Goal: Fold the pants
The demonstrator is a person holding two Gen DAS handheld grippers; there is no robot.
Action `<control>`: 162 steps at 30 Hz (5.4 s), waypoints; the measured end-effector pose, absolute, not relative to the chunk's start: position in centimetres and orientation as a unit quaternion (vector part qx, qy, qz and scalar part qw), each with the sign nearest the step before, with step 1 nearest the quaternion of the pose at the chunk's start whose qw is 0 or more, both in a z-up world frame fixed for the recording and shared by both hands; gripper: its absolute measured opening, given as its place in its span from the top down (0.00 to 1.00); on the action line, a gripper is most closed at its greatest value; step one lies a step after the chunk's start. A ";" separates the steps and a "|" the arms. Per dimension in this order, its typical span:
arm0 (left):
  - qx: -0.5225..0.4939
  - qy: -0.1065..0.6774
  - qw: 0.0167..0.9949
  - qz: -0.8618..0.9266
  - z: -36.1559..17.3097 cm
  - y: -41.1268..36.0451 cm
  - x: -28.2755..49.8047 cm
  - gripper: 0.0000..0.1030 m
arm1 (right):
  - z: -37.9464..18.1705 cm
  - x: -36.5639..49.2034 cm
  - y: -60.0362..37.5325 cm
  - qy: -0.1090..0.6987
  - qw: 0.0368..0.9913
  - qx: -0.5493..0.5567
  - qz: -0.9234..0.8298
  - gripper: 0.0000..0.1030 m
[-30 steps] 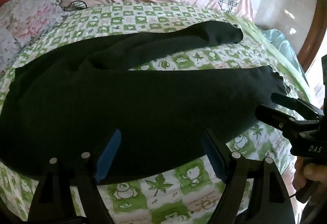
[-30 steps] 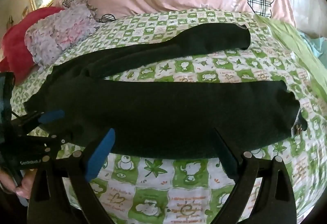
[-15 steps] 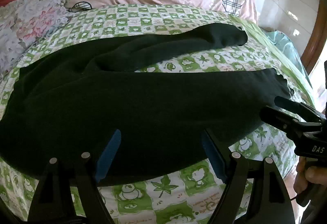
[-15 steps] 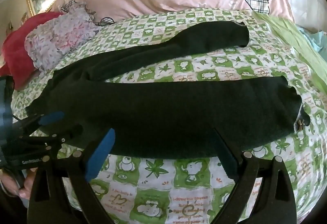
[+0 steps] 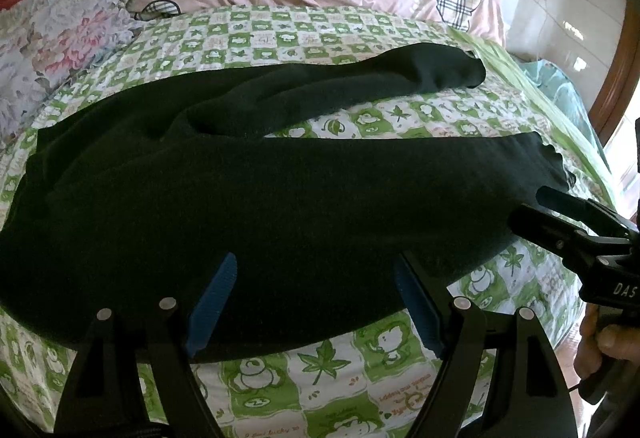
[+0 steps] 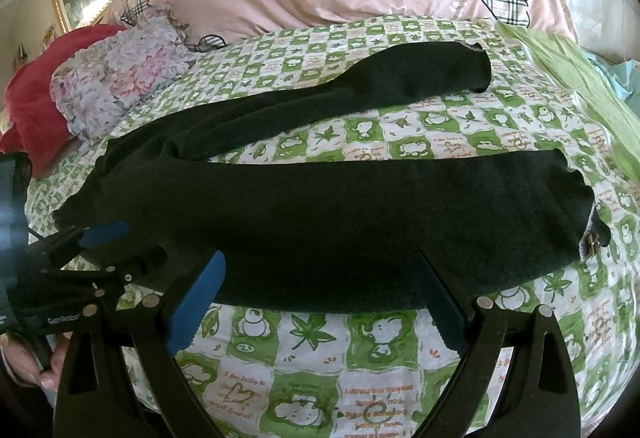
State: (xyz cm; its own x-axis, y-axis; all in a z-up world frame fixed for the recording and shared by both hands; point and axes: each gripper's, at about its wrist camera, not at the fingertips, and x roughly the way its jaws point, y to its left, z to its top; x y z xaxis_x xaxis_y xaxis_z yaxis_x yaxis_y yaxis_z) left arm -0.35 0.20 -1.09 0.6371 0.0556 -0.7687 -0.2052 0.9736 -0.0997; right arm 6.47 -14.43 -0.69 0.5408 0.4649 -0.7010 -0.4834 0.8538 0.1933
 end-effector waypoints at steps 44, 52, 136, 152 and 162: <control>-0.088 0.408 0.908 0.048 0.4 0.9 0.1 0.21 | 0.8 7.4 -15.4 0.385 0.881 0.001 0.275 0.09; -0.080 0.401 0.912 0.032 2.0 2.5 2.0 0.21 | 1.8 9.3 -15.5 0.379 0.884 -0.005 0.274 0.09; 0.010 0.461 0.851 -0.251 3.6 -0.2 7.8 0.97 | 2.3 19.2 -32.5 0.334 0.875 0.184 0.299 0.86; -0.006 0.499 0.829 -0.253 -0.7 -0.9 5.5 0.88 | -1.0 14.3 -33.1 0.391 0.898 0.122 0.160 0.36; -0.068 0.491 0.843 -0.207 0.8 2.2 2.6 0.61 | 3.5 10.3 -30.4 0.325 0.918 0.132 0.184 0.36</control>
State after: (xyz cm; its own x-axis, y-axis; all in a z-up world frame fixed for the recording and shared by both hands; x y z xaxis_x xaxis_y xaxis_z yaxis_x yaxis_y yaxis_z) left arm 2.64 2.20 0.84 0.4314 -0.4165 -0.8003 0.2831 0.9047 -0.3183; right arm 10.34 -30.43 3.55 0.7212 0.4241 -0.5477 -0.2524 0.8972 0.3625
